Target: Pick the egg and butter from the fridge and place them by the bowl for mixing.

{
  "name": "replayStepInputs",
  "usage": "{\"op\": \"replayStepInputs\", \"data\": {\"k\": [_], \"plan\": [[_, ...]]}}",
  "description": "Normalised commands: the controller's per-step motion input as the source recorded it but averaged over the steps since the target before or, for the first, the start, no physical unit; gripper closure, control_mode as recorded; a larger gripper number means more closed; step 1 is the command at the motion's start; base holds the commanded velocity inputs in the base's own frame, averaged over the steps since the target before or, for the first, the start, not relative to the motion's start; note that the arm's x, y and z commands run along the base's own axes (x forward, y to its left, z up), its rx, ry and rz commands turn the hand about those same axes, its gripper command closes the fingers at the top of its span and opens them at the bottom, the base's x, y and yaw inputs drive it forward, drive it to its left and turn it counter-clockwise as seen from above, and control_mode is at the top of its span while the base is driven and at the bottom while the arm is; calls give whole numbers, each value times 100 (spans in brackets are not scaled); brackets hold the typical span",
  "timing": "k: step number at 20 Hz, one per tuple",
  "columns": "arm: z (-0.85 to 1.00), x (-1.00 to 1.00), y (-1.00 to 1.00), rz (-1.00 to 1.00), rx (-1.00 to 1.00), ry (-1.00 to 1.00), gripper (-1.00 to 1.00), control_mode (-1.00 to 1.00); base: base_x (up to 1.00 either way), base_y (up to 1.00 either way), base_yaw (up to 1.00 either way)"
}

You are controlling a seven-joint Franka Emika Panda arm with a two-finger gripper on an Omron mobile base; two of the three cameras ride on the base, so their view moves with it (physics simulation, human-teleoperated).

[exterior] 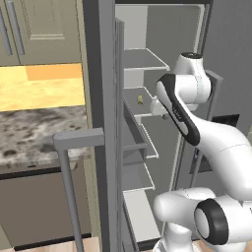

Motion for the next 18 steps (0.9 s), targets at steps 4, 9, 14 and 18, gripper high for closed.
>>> {"op": "replayStepInputs", "data": {"k": [4,9,14,18], "plan": [[-2,-1,8,0,0,-10,-100,-100,0,0,0],[25,15,30,5,0,-44,-100,-100,0,0,0],[43,23,31,11,0,-52,-100,-100,0,0,0],[42,15,10,11,0,-48,-100,-100,0,0,0]]}}
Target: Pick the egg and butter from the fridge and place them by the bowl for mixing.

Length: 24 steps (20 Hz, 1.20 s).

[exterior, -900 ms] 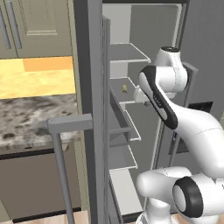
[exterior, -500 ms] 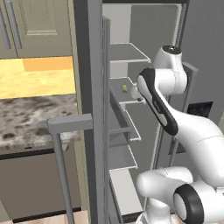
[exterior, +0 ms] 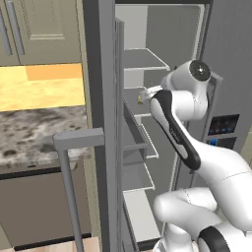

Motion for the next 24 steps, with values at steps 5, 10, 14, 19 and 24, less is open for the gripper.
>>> {"op": "replayStepInputs", "data": {"k": [5,10,14,19,24], "plan": [[41,26,2,12,5,-37,-100,-100,0,0,0],[36,38,0,4,12,-6,-100,-100,0,0,0],[36,47,7,0,8,0,-100,-100,0,0,0],[39,36,13,0,1,1,-100,-100,0,0,0],[27,38,12,0,0,0,-100,-100,0,0,0]]}}
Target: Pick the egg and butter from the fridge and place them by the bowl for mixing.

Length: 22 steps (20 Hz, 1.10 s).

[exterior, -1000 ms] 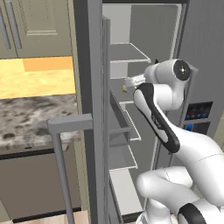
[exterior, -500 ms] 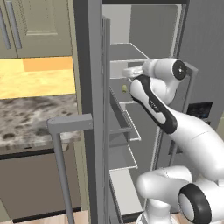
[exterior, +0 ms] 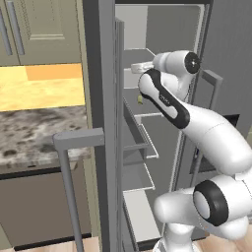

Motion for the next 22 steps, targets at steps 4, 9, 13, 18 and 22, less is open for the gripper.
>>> {"op": "replayStepInputs", "data": {"k": [4,9,13,18,22], "plan": [[12,37,12,0,-1,0,-100,-100,0,0,0],[8,39,6,0,-4,0,-100,-100,0,0,0],[6,32,14,0,-3,0,-100,-100,0,0,0],[4,42,17,0,0,9,-100,-100,0,0,0],[-2,50,18,0,0,12,-100,-100,0,0,0]]}}
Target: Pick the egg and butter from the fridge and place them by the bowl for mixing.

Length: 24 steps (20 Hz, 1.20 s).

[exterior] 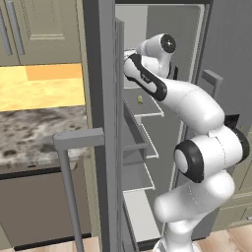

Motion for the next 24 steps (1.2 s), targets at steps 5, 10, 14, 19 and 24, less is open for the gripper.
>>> {"op": "replayStepInputs", "data": {"k": [5,10,14,19,24], "plan": [[-9,49,16,0,0,4,-100,-100,0,0,0],[-11,50,8,0,0,4,-100,-100,0,0,0],[-14,49,6,0,0,0,-100,-100,0,0,0],[-4,60,14,0,0,0,-100,-100,0,0,0],[-4,56,20,0,0,1,-100,-100,0,0,0]]}}
